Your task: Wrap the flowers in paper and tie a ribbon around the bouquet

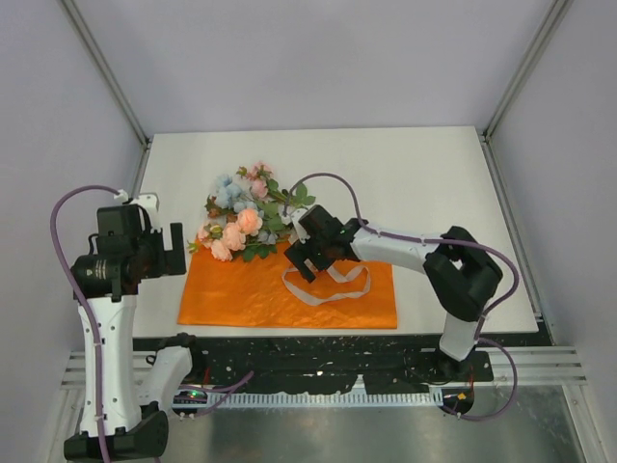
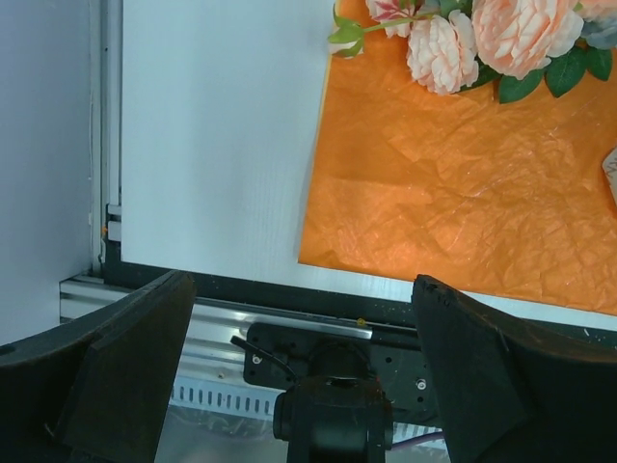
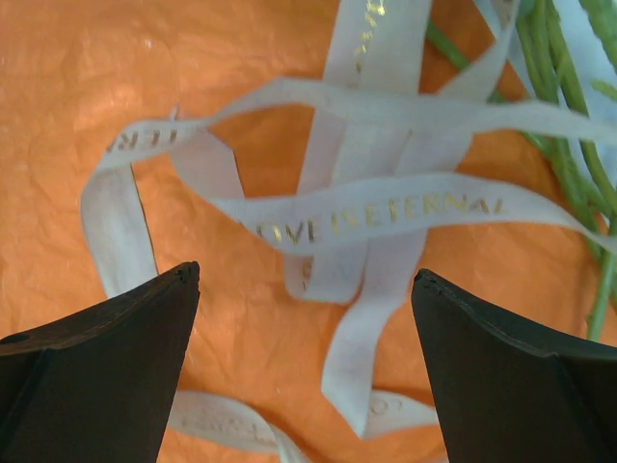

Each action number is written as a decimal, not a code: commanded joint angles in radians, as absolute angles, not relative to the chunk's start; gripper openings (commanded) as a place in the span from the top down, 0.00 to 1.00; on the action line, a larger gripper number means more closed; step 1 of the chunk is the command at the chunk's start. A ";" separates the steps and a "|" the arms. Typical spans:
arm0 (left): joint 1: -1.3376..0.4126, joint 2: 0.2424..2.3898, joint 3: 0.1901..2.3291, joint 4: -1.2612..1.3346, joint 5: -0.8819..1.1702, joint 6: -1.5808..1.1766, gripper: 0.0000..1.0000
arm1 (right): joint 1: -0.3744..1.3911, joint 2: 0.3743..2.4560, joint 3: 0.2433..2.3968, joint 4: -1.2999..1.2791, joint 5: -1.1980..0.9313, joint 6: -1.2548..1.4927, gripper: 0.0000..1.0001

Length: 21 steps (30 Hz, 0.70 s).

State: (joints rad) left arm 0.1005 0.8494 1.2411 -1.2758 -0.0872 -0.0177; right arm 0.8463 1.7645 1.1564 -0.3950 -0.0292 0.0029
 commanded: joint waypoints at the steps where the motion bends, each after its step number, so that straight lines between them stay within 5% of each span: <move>1: 0.106 0.835 1.247 -1.290 -0.121 0.021 0.00 | 0.891 1.847 1.256 -0.304 0.098 0.075 0.05; 7: 0.106 0.802 1.229 -1.292 -0.133 0.046 0.00 | 0.922 1.930 1.287 -0.298 0.153 0.101 0.04; 11: 0.106 0.787 1.213 -1.289 -0.141 0.072 0.00 | 0.920 1.930 1.253 -0.319 0.134 0.101 0.39; 15: 0.106 0.793 1.201 -1.261 -0.137 0.092 0.00 | 0.905 1.881 1.207 -0.340 0.126 0.066 0.91; 21: 0.106 0.844 1.229 -1.210 -0.089 0.120 0.00 | 0.760 1.610 1.149 -0.457 0.072 -0.084 0.94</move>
